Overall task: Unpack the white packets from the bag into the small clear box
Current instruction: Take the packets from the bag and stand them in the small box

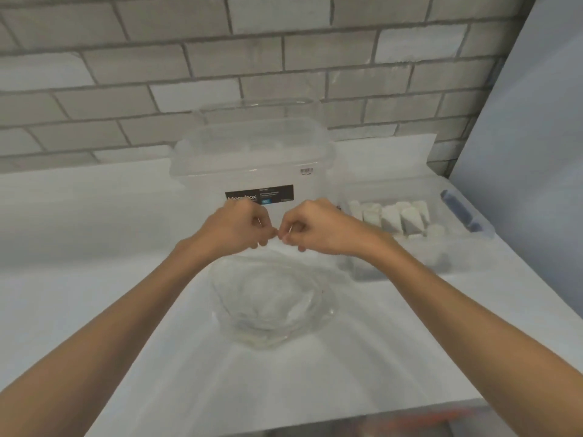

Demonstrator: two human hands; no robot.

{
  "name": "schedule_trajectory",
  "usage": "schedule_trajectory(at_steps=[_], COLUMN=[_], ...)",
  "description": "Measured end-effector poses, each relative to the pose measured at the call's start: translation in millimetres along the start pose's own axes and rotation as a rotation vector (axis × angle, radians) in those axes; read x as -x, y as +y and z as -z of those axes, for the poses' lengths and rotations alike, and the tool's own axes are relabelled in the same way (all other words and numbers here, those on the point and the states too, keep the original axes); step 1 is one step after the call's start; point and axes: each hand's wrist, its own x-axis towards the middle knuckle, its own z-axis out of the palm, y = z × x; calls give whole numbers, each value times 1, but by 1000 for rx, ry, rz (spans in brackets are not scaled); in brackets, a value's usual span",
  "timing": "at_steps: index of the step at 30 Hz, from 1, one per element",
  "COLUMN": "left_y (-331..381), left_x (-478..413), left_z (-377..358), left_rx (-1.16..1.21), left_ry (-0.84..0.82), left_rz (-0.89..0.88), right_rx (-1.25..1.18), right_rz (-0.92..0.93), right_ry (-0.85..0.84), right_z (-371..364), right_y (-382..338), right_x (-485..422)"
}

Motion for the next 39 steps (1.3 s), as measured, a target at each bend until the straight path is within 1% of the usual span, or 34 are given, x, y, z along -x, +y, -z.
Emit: schedule_trajectory(at_steps=[1, 3, 5, 6, 8, 10, 13, 15, 16, 17, 19, 20, 22, 23, 26, 31, 39], left_y=[-7, -17, -27, -33, -44, -53, -60, -66, -70, -74, -80, -81, -83, -84, -91, -101, -102], left_x=[6, 17, 25, 27, 30, 33, 42, 47, 49, 52, 58, 62, 68, 70, 72, 74, 76], left_z=[-4, -16, -31, -40, -55, -66, -72, -71, -71, -72, -75, -78, -85, -87, -92, -100, -101], left_rx=[29, 62, 24, -21, -106, -161, -150, -81, -79, -135, -339, -429, -548, -562, -520, -458, -438], left_ry=[-60, -241, -412, -463, -509, -486, -463, -512, -545, -563, -540, -499, -368, -300, -129, 17, 52], left_rz=[-9, -30, -60, -69, -65, -73, -95, -78, -70, -73, -119, -156, -234, -259, -292, -323, -333], right_rx=[-9, -28, -25, -19, -1, 15, 48, 76, 89, 98, 121, 132, 134, 130, 123, 124, 153], right_rz=[-15, -36, -38, -39, -47, -56, -88, -100, -103, -112, -134, -146, -163, -168, -189, -196, -221], right_ry=[-26, -81, -140, -167, -197, -207, -251, -288, -300, -309, -319, -328, -348, -355, -366, -363, -278], right_z=[-10, -29, -48, -57, -74, -88, -105, -113, -116, -118, -122, -124, -127, -128, -130, -134, -143], right_y=[-1, -4, -6, -7, -7, -6, -6, -6, -6, -5, -3, -2, -1, -1, -1, -2, -5], right_x=[2, 9, 16, 19, 22, 21, 18, 18, 17, 17, 16, 15, 13, 12, 9, 7, 7])
